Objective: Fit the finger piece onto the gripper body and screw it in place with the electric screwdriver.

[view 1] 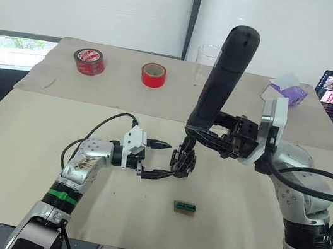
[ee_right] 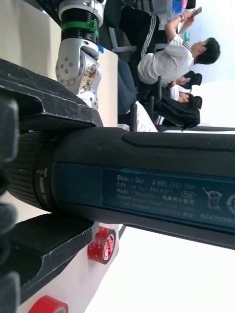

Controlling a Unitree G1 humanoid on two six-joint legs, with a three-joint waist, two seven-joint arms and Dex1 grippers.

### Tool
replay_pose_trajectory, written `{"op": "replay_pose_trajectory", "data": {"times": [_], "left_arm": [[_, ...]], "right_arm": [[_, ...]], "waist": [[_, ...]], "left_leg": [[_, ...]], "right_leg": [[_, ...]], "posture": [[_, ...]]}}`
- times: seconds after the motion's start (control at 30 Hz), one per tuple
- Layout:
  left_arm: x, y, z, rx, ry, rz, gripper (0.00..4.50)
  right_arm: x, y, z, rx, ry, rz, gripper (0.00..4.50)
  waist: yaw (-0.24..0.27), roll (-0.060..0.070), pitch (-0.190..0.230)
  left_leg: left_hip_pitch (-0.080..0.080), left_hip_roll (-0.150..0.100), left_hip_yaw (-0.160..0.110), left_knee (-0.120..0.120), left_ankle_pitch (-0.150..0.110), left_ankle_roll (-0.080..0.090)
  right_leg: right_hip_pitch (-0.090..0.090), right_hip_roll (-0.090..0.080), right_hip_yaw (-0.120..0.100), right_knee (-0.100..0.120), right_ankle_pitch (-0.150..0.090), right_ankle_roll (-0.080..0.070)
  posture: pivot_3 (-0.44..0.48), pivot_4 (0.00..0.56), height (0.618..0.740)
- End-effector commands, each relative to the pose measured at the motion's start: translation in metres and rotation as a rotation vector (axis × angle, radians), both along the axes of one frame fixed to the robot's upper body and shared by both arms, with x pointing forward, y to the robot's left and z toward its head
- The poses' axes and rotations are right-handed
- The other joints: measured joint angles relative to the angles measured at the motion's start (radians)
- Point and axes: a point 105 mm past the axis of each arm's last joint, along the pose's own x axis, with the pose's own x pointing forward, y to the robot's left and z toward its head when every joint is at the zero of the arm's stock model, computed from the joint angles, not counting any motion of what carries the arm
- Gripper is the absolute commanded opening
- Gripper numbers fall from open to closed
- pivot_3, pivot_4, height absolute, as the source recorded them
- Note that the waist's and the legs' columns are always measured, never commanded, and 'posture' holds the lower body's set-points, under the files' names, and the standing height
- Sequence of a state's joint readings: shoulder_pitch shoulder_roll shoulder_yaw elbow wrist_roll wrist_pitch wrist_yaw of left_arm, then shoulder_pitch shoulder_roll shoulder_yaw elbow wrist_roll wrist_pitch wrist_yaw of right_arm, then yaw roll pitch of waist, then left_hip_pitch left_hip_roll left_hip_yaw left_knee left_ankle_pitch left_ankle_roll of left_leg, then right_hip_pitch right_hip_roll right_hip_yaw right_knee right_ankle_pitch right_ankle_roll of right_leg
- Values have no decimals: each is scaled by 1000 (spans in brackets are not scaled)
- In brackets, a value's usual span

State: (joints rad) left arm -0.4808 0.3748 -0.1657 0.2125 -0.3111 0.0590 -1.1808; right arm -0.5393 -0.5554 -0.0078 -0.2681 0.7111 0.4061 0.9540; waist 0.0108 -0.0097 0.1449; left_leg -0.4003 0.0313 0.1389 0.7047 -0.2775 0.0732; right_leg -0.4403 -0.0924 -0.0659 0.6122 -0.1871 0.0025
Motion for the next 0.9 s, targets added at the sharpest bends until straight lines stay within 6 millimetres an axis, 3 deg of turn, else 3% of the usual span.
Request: {"op": "replay_pose_trajectory", "data": {"times": [0.03,0.9], "left_arm": [[2,-4,11,-9,-57,-6,4500],[3,-6,3,20,-69,2,4500]], "right_arm": [[-5,3,14,12,-57,20,1933],[-1,5,8,11,-44,15,1933]], "waist": [[0,0,0],[0,0,0]], "left_leg": [[0,0,0,0,0,0],[0,0,0,0,-2,3]], "right_leg": [[0,0,0,0,0,0],[0,0,0,0,0,0]], "posture": [[0,150,740],[0,150,740]]}}
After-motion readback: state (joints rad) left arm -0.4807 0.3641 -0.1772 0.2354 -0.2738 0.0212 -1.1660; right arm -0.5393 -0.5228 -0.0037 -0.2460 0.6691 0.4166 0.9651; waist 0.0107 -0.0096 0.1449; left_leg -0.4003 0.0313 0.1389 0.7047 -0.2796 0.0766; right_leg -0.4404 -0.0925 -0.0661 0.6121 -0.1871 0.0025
